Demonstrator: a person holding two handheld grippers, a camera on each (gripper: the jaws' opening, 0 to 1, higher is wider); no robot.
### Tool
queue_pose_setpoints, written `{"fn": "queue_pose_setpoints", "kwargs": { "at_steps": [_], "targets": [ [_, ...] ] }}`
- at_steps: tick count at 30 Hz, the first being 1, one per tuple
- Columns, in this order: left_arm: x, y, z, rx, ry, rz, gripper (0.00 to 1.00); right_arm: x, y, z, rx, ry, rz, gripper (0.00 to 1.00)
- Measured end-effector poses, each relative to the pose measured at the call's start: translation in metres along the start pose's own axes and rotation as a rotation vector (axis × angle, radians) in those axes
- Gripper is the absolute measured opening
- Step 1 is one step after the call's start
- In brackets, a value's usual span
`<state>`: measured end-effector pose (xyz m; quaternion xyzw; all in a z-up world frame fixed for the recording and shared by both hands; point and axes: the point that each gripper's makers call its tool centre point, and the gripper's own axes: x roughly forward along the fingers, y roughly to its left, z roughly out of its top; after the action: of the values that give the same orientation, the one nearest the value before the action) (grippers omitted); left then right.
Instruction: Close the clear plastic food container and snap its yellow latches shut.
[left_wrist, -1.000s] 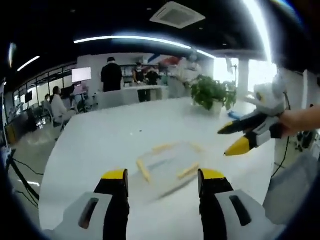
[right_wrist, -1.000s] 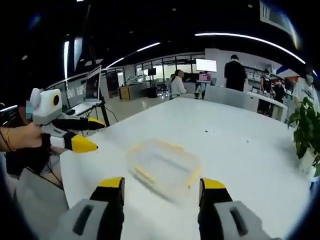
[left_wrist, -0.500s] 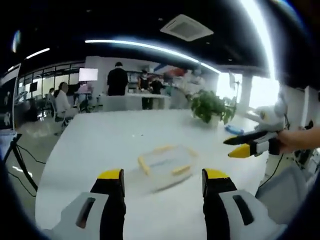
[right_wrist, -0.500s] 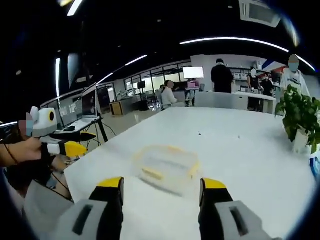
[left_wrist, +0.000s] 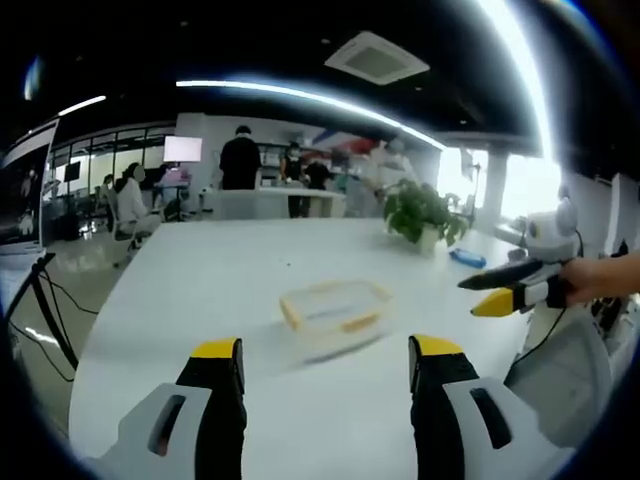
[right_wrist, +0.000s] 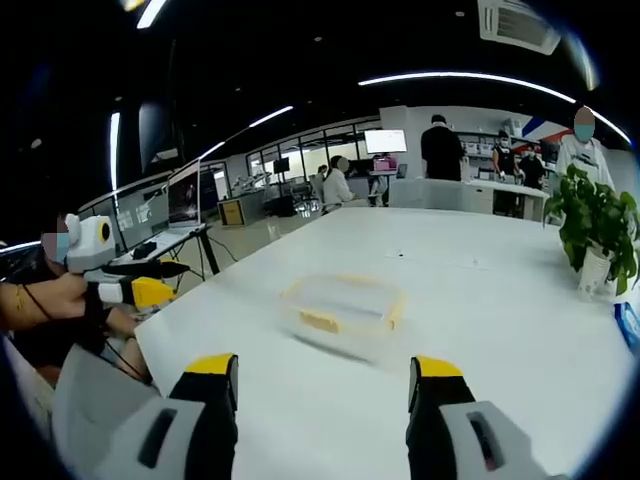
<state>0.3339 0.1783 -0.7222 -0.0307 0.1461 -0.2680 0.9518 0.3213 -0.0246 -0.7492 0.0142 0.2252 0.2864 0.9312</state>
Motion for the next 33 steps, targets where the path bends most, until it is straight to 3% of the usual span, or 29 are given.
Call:
{"fn": "queue_pose_setpoints", "kwargs": {
  "at_steps": [6, 11, 17, 33],
  "targets": [
    [-0.006, -0.001, 0.0, 0.007, -0.027, 0.017, 0.71, -0.004, 0.0, 0.0, 0.028, -0.014, -0.008, 0.69],
    [-0.006, -0.002, -0.01, -0.009, 0.018, 0.007, 0.71, -0.007, 0.0, 0.001, 0.029, -0.02, -0.023, 0.69],
    [-0.005, -0.004, -0.011, -0.025, 0.012, 0.001, 0.71, -0.013, -0.001, 0.002, 0.045, -0.047, -0.043, 0.71],
    [-0.009, -0.004, -0.013, -0.055, 0.015, 0.007, 0.69, -0.021, 0.001, -0.007, 0.062, -0.029, -0.026, 0.7]
  ]
}}
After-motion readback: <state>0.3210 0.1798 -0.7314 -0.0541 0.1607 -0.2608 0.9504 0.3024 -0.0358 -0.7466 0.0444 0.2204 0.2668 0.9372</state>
